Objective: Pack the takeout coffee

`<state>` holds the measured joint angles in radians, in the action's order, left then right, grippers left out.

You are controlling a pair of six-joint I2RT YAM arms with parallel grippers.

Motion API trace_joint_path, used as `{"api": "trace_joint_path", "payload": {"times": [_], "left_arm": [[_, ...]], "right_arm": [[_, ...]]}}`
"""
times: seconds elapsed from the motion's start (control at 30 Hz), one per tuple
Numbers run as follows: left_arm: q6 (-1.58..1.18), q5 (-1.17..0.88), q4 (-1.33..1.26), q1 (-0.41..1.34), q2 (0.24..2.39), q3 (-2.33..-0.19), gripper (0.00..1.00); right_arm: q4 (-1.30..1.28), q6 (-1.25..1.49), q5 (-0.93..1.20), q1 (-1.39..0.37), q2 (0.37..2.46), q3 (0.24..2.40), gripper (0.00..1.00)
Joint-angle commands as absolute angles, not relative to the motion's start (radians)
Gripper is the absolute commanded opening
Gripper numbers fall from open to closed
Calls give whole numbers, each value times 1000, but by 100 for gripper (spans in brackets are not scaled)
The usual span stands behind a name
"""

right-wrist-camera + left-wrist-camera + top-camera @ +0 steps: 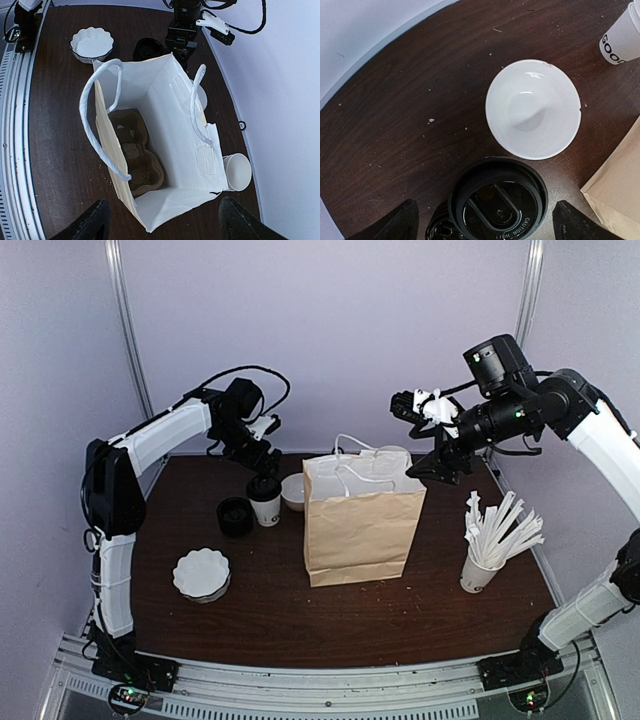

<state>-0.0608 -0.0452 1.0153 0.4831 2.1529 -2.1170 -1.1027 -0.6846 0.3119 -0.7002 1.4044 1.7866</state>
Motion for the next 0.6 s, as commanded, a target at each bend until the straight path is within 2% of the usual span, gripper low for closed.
{"api": "trace_joint_path", "payload": {"times": [0.0, 0.4, 0.57], "left_arm": [[-92, -84, 1028, 479, 2142, -2109, 98], [-91, -58, 1028, 479, 2161, -2054, 97], [-93, -89, 1030, 479, 2172, -2050, 94]], "right_arm": [[-1088, -686, 321, -696, 1397, 1767, 78], [-1088, -690, 329, -696, 1404, 1766, 78], [-1086, -693, 328, -695, 1404, 1761, 78]]}}
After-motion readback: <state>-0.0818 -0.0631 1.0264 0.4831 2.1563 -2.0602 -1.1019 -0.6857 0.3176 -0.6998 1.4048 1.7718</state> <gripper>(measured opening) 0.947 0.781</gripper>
